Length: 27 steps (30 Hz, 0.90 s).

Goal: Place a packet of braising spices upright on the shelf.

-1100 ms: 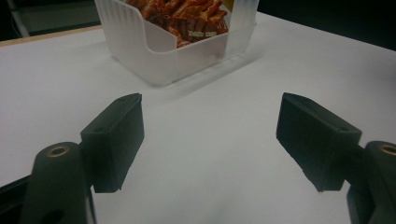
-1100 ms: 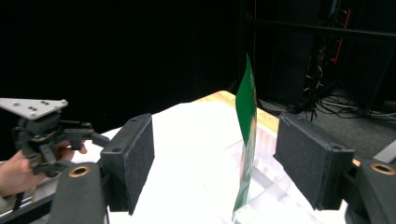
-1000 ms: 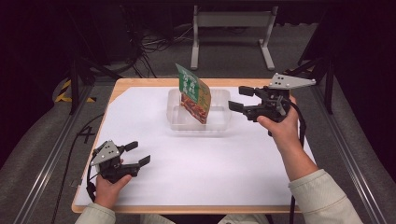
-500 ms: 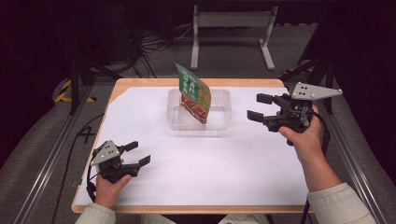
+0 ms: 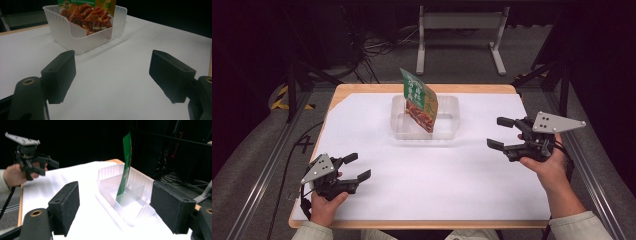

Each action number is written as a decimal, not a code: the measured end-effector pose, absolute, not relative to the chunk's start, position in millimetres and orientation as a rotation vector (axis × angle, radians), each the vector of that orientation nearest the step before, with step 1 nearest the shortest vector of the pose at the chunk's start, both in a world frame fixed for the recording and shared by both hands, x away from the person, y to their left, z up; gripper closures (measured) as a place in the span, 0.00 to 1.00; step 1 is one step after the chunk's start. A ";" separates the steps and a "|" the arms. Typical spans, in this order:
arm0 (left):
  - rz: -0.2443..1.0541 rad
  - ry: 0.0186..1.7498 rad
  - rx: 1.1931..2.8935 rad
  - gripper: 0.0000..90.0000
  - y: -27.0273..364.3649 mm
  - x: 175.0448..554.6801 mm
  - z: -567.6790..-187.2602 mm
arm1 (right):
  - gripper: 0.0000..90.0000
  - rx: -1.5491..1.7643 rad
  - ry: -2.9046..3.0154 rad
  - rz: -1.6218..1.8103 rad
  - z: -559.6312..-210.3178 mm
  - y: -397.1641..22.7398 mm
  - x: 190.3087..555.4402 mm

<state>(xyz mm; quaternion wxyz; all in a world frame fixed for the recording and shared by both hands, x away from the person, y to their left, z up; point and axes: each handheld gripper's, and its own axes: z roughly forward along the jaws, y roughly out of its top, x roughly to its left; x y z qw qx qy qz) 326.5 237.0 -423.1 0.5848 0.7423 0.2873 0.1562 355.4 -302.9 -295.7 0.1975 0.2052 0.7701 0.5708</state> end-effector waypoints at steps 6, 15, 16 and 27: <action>0.351 0.659 1.722 0.23 241.2 322.2 -422.5 | 0.23 0.569 2.170 1.576 -319.2 -305.2 346.0; 0.325 0.635 1.702 0.20 245.2 318.5 -421.5 | 0.22 0.616 2.192 1.566 -355.2 -305.8 340.5; 0.324 0.635 1.702 0.20 245.0 318.3 -421.5 | 0.22 0.626 2.194 1.565 -359.7 -306.2 340.1; 0.324 0.623 1.697 0.15 243.2 317.6 -422.1 | 0.21 0.682 2.212 1.537 -388.6 -307.2 336.8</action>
